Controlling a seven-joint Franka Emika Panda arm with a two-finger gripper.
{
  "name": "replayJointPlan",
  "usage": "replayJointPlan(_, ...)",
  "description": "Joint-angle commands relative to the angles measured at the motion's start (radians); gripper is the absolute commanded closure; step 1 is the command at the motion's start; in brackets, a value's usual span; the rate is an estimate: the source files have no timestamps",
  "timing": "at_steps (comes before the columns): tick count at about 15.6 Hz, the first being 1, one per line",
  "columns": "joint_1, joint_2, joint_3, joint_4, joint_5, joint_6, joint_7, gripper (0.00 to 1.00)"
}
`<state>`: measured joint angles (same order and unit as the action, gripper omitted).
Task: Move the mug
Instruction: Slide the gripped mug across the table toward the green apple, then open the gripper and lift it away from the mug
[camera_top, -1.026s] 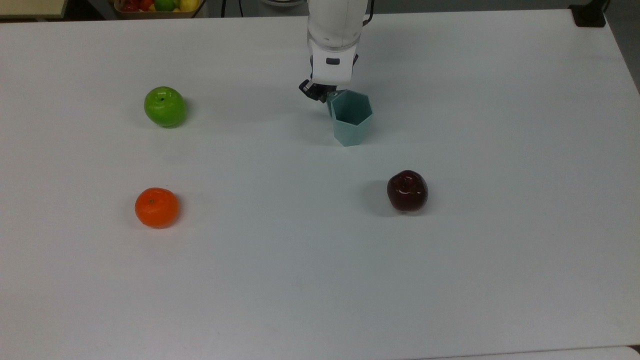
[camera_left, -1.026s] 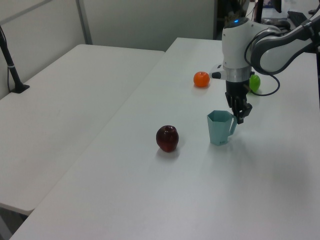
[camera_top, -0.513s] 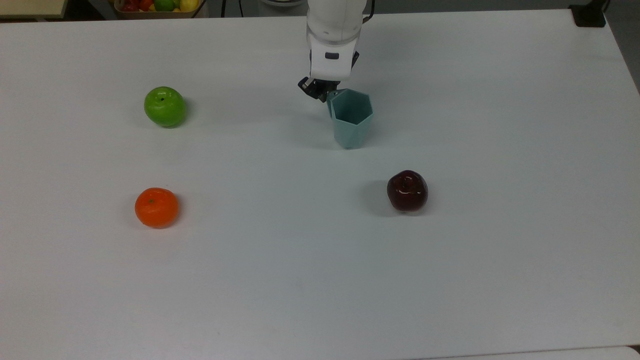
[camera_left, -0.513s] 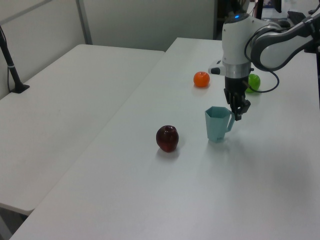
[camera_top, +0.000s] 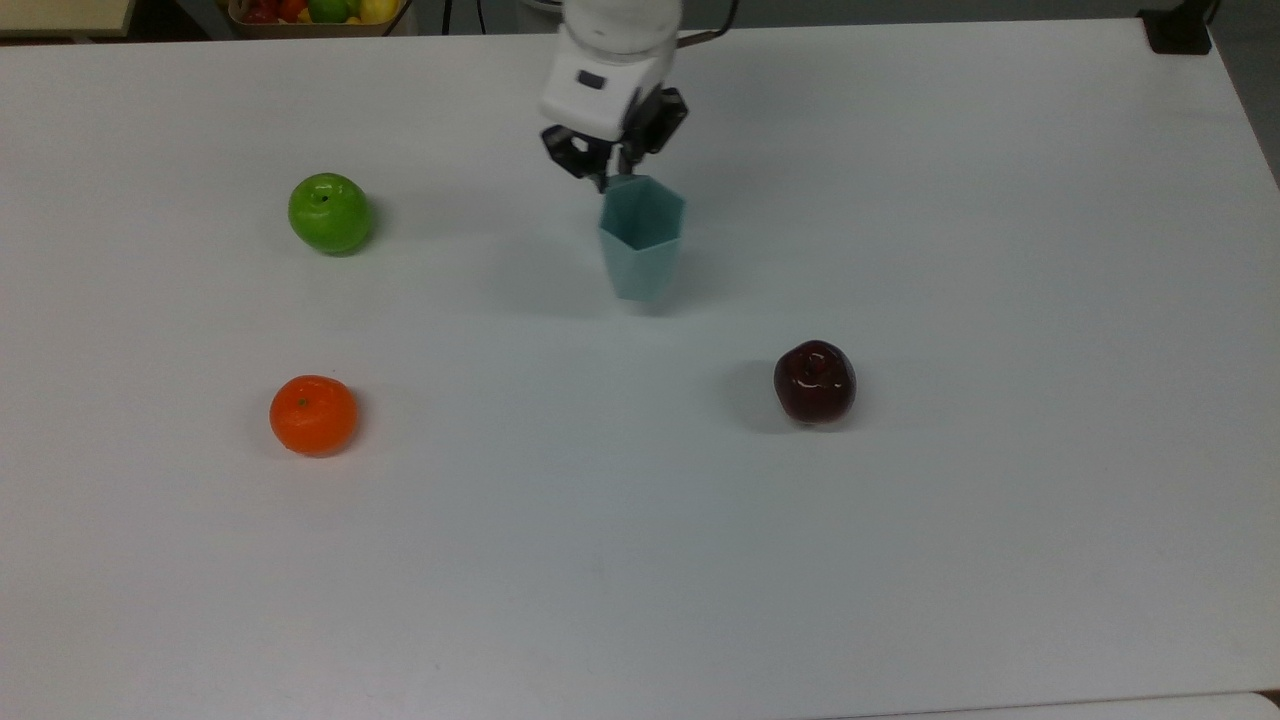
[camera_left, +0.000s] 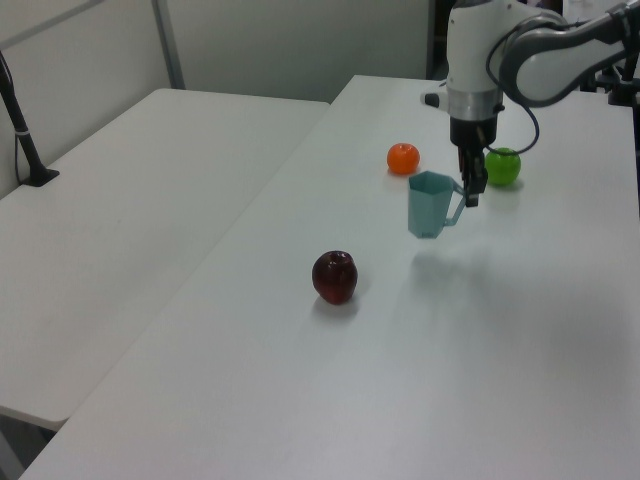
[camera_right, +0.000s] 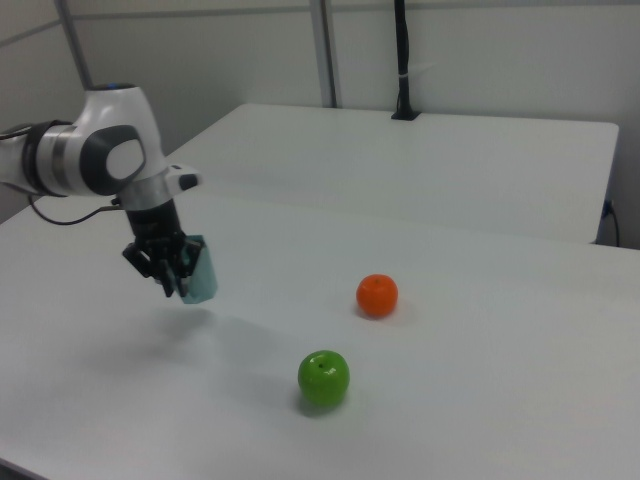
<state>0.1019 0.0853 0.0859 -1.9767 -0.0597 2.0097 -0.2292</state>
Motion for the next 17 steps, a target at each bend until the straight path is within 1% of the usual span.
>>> replayJointPlan(1,-0.092,0.001,0.000,0.042,-0.028,-0.078,0.042,1.00)
replayJointPlan(3,-0.134,0.017,0.000,0.042,-0.049,-0.077,0.033,1.00)
replayJointPlan(5,-0.151,0.047,0.000,0.036,-0.072,-0.080,0.039,1.00)
replayJointPlan(7,-0.169,0.044,0.000,0.021,-0.075,-0.091,0.042,1.00)
replayJointPlan(9,-0.174,0.037,0.000,0.009,-0.074,-0.114,0.042,1.00)
replayJointPlan(12,-0.171,0.033,0.001,-0.053,-0.074,-0.106,0.042,0.99)
replayJointPlan(15,-0.171,0.033,0.000,-0.071,-0.074,-0.104,0.042,0.97)
replayJointPlan(16,-0.172,0.033,0.000,-0.071,-0.074,-0.104,0.042,0.94)
replayJointPlan(17,-0.172,0.031,0.000,-0.071,-0.074,-0.106,0.042,0.86)
